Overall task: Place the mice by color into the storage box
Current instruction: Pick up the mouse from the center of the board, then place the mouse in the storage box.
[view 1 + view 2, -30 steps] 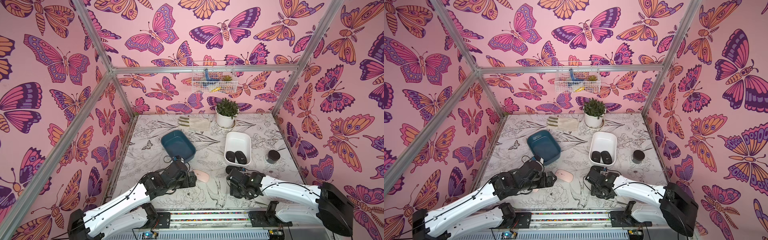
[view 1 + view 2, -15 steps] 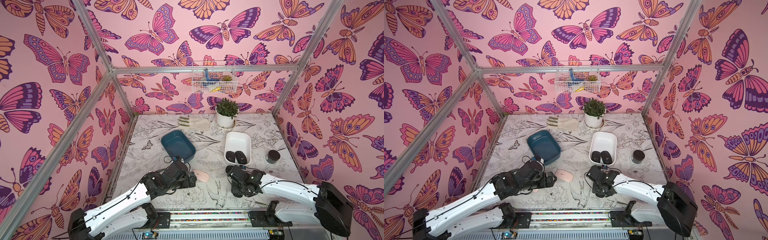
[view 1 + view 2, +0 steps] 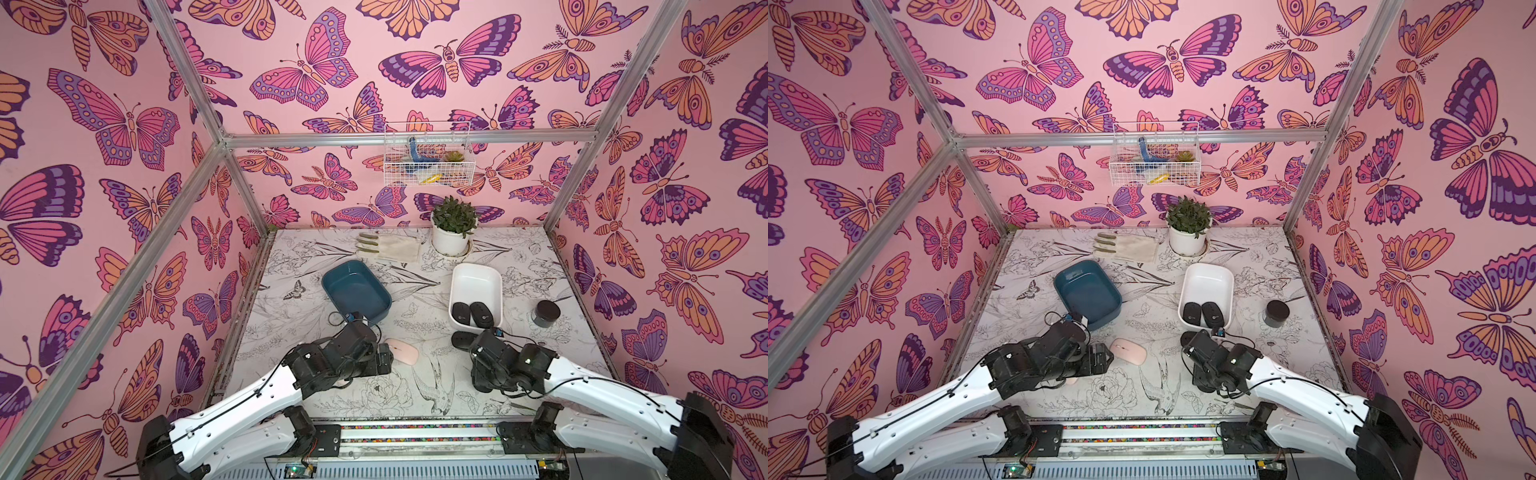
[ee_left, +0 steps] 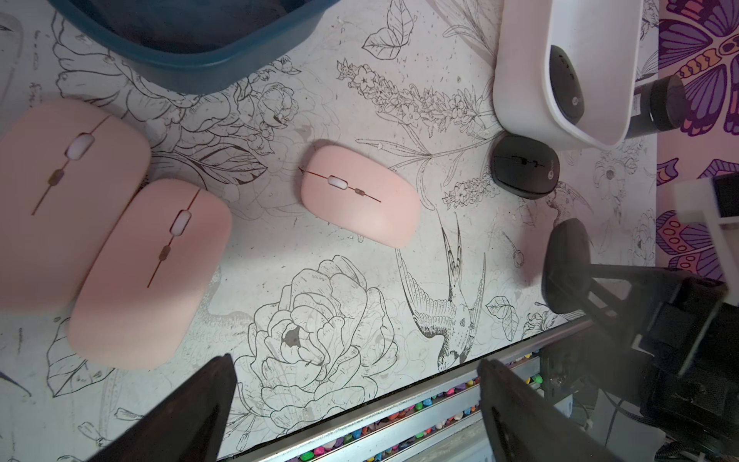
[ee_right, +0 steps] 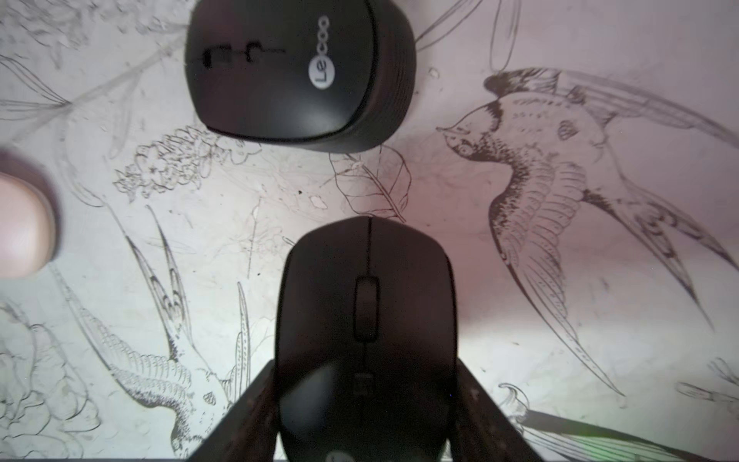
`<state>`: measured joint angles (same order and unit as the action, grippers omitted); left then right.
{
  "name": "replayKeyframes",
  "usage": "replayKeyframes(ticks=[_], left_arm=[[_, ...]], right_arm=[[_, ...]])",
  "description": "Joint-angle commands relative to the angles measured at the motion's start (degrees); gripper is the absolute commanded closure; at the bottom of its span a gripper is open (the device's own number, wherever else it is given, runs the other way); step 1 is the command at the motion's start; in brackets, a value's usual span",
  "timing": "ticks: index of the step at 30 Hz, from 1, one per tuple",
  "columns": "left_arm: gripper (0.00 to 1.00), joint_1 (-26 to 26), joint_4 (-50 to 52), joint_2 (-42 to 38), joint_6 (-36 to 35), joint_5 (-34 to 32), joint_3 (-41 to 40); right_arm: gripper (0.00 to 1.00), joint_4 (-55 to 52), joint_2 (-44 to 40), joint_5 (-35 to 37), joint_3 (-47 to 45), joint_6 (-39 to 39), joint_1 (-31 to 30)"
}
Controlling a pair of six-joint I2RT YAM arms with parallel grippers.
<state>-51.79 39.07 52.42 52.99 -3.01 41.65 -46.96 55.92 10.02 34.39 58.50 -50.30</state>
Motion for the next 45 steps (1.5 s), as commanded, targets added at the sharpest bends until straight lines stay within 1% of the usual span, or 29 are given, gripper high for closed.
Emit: replayKeyframes(ticks=[1, 3, 4, 7, 9, 13, 17, 22, 25, 31, 37, 41, 44, 45], left_arm=[[0.01, -0.2, 1.2, 0.4, -1.1, -1.5, 0.9], [0.01, -0.2, 1.2, 0.7, -1.4, -1.7, 1.0], [0.01, -0.2, 1.2, 0.8, -1.5, -1.8, 1.1], [0.01, -0.2, 1.2, 1.4, -1.8, -1.4, 1.4], [0.01, -0.2, 1.3, 1.5, -1.8, -1.3, 1.8], [0.01, -0.2, 1.9, 1.1, -1.5, -1.4, 2.2], [0.01, -0.2, 2.1, 1.1, -1.3, -1.4, 2.0], [0.01, -0.3, 2.6, 1.3, -1.2, -1.3, 1.9], [0.01, -0.3, 2.9, 1.6, -1.1, -1.2, 1.9], [0.01, -0.3, 3.2, 2.2, -0.6, -1.1, 1.8], [0.01, -0.3, 3.2, 3.3, -0.4, -1.3, 2.0], [0.01, -0.3, 3.2, 3.9, -0.4, -1.4, 2.1], [0.01, -0.3, 3.2, 4.3, -0.4, -1.4, 2.2], [0.01, -0.3, 3.2, 4.4, -0.4, -1.4, 2.2]], right_arm=[[0.67, -6.2, -3.6, 4.2, 4.5, -1.6, 0.4], [0.67, -6.6, -4.7, 5.8, 7.0, -3.4, 1.3], [0.68, -6.6, -4.2, 5.4, 8.6, -5.1, 3.1], [0.68, -5.1, -0.2, 2.5, 13.0, -10.7, 9.6], [0.68, -3.0, 3.3, 1.6, 15.9, -13.6, 12.1], [0.69, 0.1, 12.3, 0.1, 22.3, -18.1, 16.5], [0.7, 4.7, 21.1, -3.0, 26.5, -21.9, 22.3], [0.71, 7.0, 33.1, -7.6, 33.8, -24.5, 28.2], [0.71, 9.5, 40.3, -9.9, 37.4, -25.4, 30.2], [0.71, 10.3, 50.7, -10.6, 44.6, -26.5, 32.7], [0.71, 10.2, 56.2, -10.1, 50.3, -28.4, 33.3], [0.69, 10.2, 58.8, -10.1, 52.2, -29.6, 33.5], [0.64, 10.7, 60.6, -11.3, 53.1, -30.2, 33.5], [0.6, 11.1, 61.0, -12.1, 53.2, -30.2, 33.5]])
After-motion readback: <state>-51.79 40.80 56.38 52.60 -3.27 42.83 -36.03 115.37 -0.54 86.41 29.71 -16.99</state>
